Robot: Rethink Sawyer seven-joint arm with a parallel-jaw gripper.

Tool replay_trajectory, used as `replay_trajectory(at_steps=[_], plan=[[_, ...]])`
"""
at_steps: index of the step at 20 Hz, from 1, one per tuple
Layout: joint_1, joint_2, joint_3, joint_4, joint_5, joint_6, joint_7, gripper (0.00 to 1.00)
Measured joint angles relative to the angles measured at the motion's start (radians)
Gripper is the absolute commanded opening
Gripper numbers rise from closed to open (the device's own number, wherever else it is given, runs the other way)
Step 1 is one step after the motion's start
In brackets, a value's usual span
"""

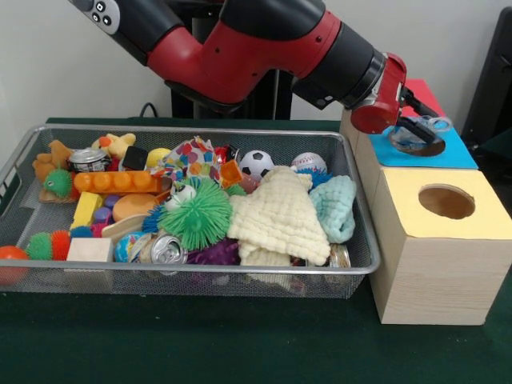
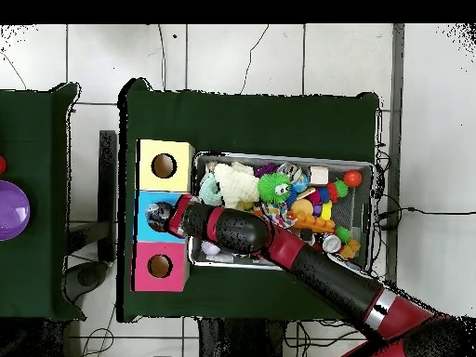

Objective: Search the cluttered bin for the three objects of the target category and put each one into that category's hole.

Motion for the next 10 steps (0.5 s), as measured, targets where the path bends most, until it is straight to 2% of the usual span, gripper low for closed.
replay_trajectory(at_steps=[10], plan=[[-0.005,0.012,0.000,0.000,-0.038,0.000,0.000,1.00]])
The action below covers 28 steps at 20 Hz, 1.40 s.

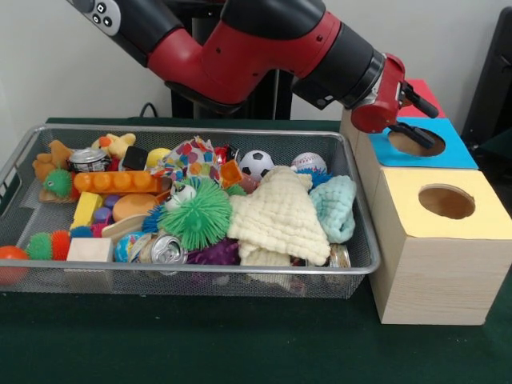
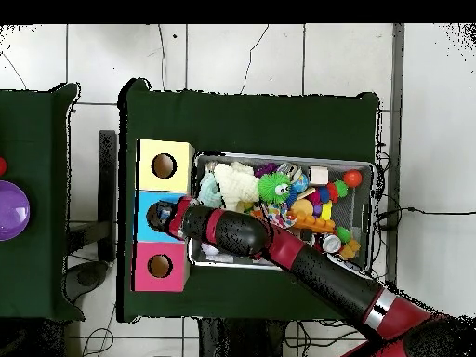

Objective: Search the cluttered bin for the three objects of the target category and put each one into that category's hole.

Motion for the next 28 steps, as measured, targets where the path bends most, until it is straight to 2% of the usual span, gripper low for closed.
replay_trajectory(at_steps=[8,16,21,28], plan=[[0.011,-0.022,-0.010,0.000,-0.002,0.009,0.000,1.00],[0.122,-0.181,-0.127,-0.011,-0.002,0.041,0.000,1.00],[0.180,-0.269,-0.168,-0.012,0.014,0.049,0.011,1.00],[0.192,-0.337,-0.179,0.005,0.015,0.050,0.018,1.00]])
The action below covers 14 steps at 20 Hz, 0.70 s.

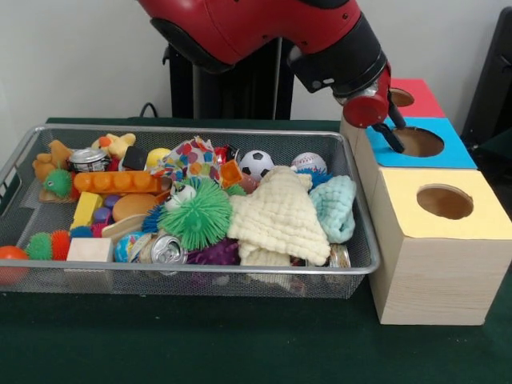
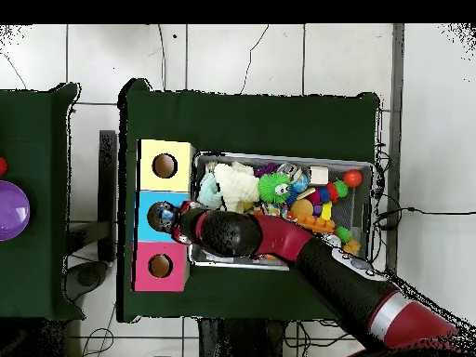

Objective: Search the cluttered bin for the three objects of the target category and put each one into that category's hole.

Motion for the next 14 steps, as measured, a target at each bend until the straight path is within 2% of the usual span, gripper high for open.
replay_trajectory(at_steps=[7,14], plan=[[-0.024,-0.025,0.002,0.011,0.024,-0.001,0.001,1.00],[-0.051,-0.067,-0.032,0.007,0.051,-0.001,0.001,1.00]])
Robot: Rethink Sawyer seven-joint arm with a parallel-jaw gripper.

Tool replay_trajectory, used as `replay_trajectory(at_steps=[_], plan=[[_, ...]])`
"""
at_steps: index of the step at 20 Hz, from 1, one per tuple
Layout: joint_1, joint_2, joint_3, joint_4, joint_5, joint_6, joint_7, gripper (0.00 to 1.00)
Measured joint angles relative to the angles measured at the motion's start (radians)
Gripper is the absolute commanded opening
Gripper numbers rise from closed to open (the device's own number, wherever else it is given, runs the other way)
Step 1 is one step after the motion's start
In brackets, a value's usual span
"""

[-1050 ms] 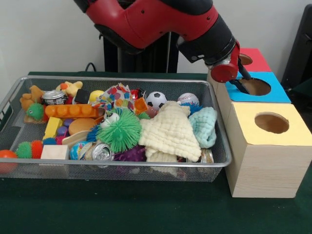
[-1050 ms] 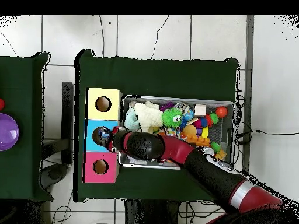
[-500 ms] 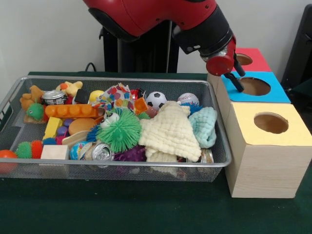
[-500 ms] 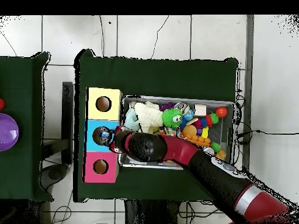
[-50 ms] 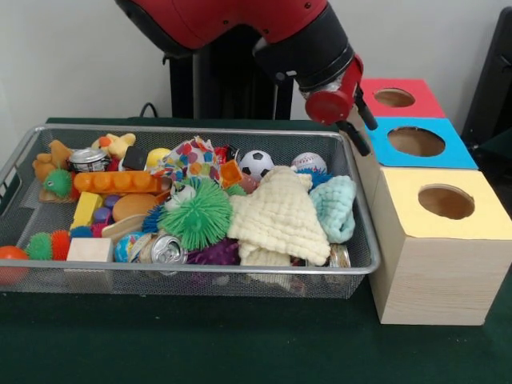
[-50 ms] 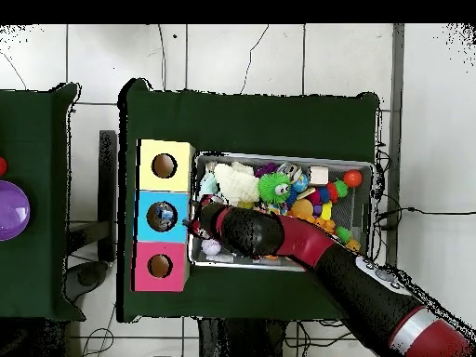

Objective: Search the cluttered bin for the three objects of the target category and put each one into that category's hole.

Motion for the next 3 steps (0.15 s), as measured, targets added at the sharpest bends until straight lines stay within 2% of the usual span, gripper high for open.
replay_trajectory(at_steps=[3], plan=[[-0.004,-0.010,-0.009,-0.001,0.011,0.000,0.001,1.00]])
